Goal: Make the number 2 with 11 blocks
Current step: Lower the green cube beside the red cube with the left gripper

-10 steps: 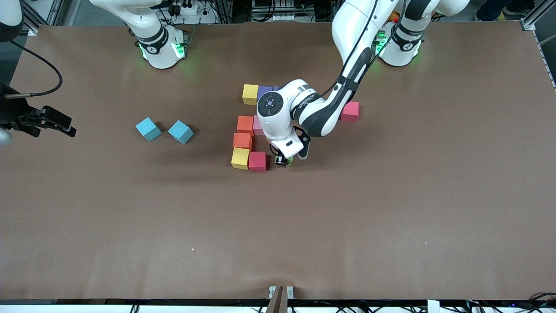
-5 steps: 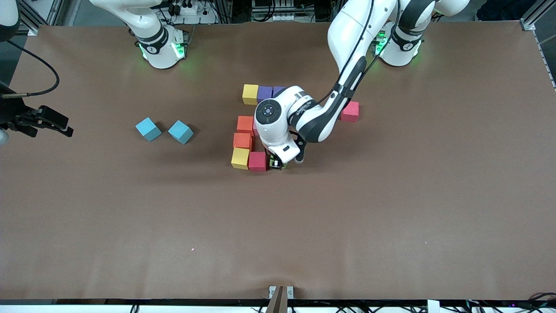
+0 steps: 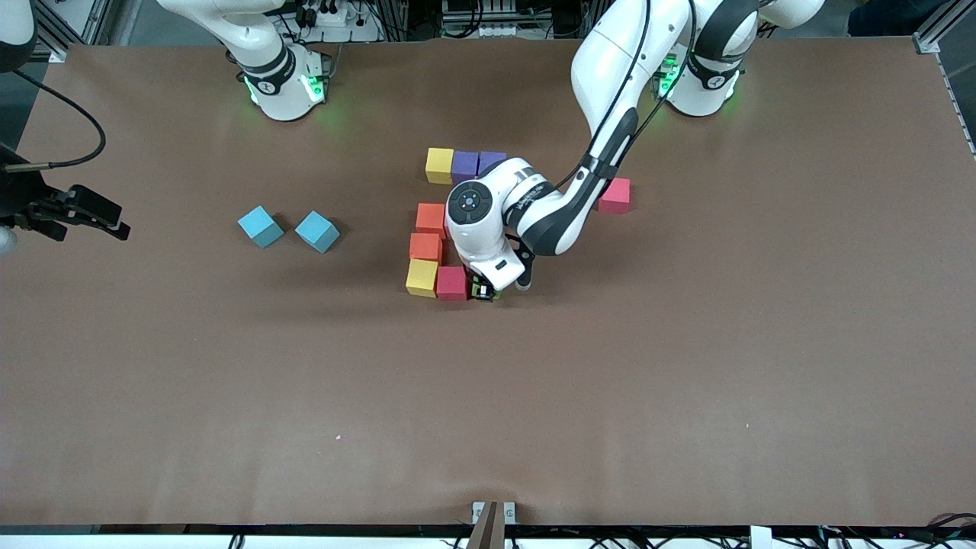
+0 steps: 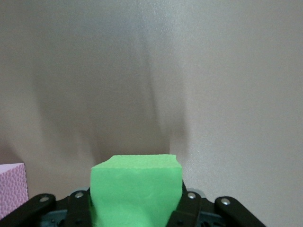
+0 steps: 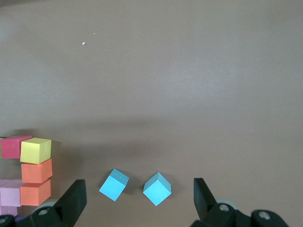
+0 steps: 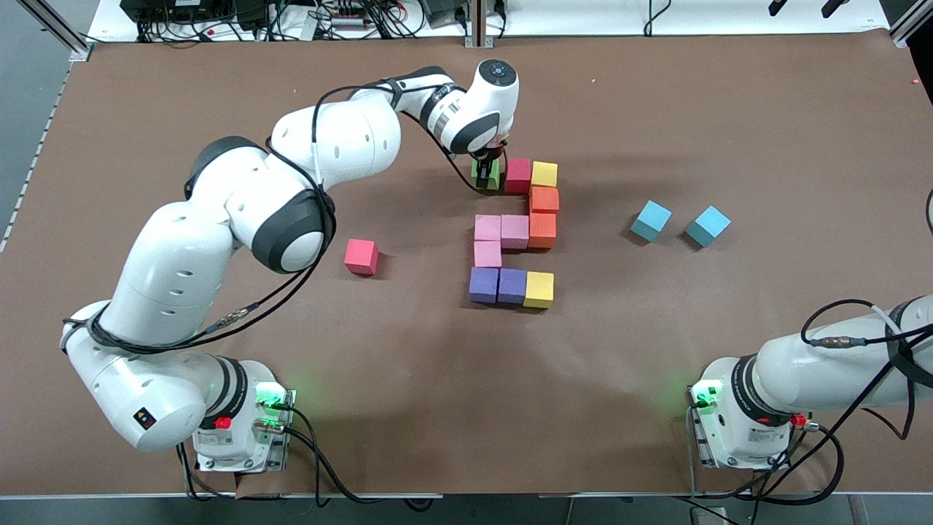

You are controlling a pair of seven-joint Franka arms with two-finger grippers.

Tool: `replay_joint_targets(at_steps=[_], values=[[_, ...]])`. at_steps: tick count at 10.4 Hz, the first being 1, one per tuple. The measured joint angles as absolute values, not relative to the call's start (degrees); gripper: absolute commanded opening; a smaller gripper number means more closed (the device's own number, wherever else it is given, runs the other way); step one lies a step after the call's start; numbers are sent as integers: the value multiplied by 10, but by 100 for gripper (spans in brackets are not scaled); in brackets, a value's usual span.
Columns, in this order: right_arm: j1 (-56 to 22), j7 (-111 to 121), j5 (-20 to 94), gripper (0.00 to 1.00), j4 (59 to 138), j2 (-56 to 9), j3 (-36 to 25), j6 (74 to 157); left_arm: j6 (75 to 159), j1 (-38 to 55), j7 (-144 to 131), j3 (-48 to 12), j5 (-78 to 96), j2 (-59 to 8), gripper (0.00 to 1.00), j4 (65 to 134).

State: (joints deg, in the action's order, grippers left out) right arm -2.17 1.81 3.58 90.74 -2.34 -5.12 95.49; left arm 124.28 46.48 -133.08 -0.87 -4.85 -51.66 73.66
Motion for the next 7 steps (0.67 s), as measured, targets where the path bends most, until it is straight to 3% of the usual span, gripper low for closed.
replay_joint_targets(at_steps=[5,6,7], values=[[-21,44,33,100,907,-23,-52,940,1266,465,-1332,-9,-48,-529,19,735],[-21,46,33,100,906,-23,-52,929,1266,465,-1332,-9,-48,-529,45,735],[-21,47,33,100,906,-23,-52,926,1266,465,-1332,-9,-48,-529,99,735]])
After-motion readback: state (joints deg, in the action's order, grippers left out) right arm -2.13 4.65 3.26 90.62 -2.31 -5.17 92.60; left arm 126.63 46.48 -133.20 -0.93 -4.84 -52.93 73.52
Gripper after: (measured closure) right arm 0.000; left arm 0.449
